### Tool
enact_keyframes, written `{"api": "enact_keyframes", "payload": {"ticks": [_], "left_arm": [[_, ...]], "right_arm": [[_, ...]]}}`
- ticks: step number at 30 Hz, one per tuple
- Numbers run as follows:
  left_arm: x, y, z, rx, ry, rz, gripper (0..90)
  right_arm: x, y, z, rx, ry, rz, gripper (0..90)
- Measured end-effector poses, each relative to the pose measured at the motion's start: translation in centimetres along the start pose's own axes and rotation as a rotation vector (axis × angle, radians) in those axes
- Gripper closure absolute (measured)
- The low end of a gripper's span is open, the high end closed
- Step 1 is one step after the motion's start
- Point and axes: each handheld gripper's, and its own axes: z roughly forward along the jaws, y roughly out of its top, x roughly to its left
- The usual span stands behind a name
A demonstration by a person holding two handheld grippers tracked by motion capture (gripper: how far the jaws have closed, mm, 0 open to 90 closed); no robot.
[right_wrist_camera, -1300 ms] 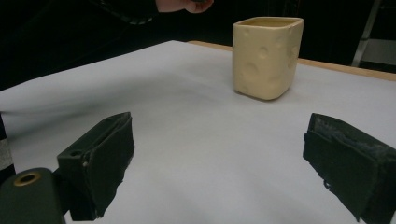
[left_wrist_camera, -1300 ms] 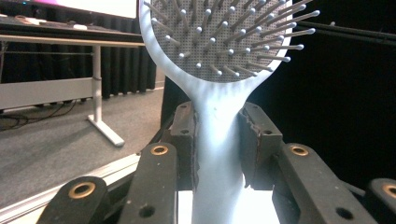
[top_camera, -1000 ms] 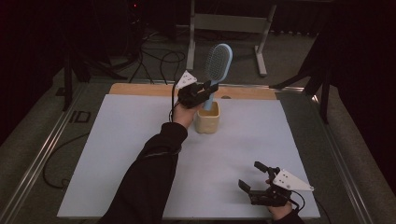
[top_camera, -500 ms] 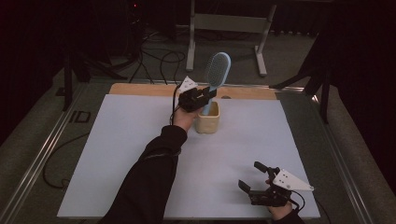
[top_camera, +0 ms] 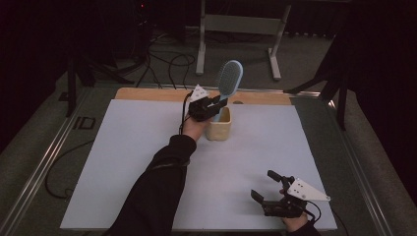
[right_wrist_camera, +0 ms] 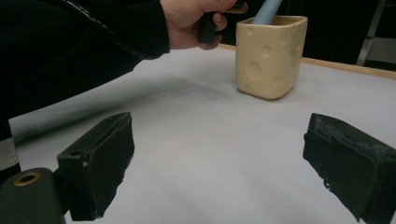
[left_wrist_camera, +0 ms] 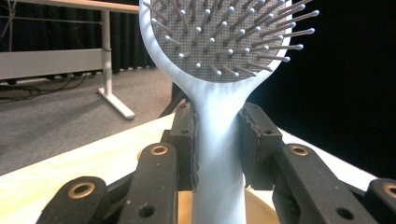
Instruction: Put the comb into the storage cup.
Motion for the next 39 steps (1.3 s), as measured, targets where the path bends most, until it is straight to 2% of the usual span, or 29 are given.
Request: {"api": "enact_keyframes", "payload": {"ticks": [5,8,15,20,22,24,27,30,34,36,39], "left_arm": [[-0.4,-0.3,0.0,0.011,0.004,0.03,69.8],[-0.4,-0.5,0.0,0.019,0.006,0.021,69.7],[-0.4,-0.7,-0.1,0.054,0.054,-0.006,69.6],[-0.7,-1.1,-0.1,0.069,0.073,0.026,69.2],[-0.9,-1.2,-0.1,0.07,0.092,0.04,68.0],[-1.1,-1.1,-0.1,0.082,0.115,0.029,57.8],[-1.1,-1.0,-0.6,0.06,0.136,0.025,42.9],[-1.3,-0.7,-1.1,0.044,0.142,0.037,31.7],[-1.2,-0.4,-1.5,0.039,0.131,0.014,23.2],[-1.0,-0.4,-1.7,0.039,0.105,-0.001,17.4],[-1.0,-0.4,-2.0,0.048,0.09,0.016,14.0]], "right_arm": [[0.0,0.0,0.0,0.0,0.002,0.0,8.8],[0.0,0.0,0.0,0.001,0.002,0.0,8.8],[0.0,0.0,0.1,0.0,0.002,-0.001,8.8],[0.0,0.0,0.0,0.001,0.001,0.0,8.9],[0.0,-0.1,0.1,0.001,0.003,0.0,8.8],[0.0,0.0,0.1,0.001,0.003,0.0,8.8],[0.0,-0.1,0.1,0.004,0.002,-0.003,8.8],[0.0,-0.1,0.1,0.004,0.002,-0.004,8.8],[0.1,-0.1,0.1,0.005,0.005,-0.007,8.8],[0.1,0.0,0.1,0.006,0.004,-0.008,8.8],[0.0,-0.1,0.1,0.006,0.001,-0.004,8.8]]}}
